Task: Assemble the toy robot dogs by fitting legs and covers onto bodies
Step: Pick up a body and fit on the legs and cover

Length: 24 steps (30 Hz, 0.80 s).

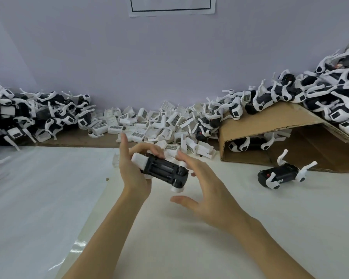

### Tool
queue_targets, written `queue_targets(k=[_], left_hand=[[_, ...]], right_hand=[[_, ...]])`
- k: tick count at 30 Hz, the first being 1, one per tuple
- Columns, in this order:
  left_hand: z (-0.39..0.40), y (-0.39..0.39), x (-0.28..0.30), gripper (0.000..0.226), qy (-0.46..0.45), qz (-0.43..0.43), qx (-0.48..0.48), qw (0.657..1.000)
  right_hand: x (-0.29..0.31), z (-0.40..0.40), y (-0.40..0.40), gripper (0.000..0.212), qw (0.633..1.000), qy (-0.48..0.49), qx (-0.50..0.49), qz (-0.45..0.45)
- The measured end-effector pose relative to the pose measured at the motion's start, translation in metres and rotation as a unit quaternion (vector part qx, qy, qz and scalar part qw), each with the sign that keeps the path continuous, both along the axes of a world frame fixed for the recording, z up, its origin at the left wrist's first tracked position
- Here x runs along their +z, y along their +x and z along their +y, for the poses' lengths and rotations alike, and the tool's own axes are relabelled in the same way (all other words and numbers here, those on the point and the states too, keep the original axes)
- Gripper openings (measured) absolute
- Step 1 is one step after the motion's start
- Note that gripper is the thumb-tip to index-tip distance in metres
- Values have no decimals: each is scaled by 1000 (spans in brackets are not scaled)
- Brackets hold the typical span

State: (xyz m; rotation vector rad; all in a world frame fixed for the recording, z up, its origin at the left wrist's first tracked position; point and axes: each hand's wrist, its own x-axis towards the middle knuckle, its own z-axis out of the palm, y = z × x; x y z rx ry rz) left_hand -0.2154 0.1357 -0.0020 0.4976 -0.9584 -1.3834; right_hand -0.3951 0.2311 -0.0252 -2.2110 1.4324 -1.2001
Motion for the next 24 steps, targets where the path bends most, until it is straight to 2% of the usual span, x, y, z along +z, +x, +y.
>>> queue_targets(k=[4,7,11,17,18,22,24], left_hand=[[-13,12,-3,84,12,7,12,1000],[-20,21,-6,82,56,72,45,995],[-30,38,-9,79,104,155,63,980],[-34,36,-18,72,145,131,71,978],[-34,34,-18,71,147,123,66,979],[-30,31,-18,70,135,70,62,986],[-28,28,-18,68,132,55,63,988]], right_hand=[[-6,-2,4,71,998,58,2,-19],[-13,-5,-4,62,995,85,-53,1],[-19,-17,-15,52,982,70,-157,79],[3,-65,-44,69,961,104,-226,123],[4,-73,-46,66,957,107,-236,133],[-1,-86,-44,21,937,75,-290,182],[-5,-84,-41,12,934,49,-305,181]])
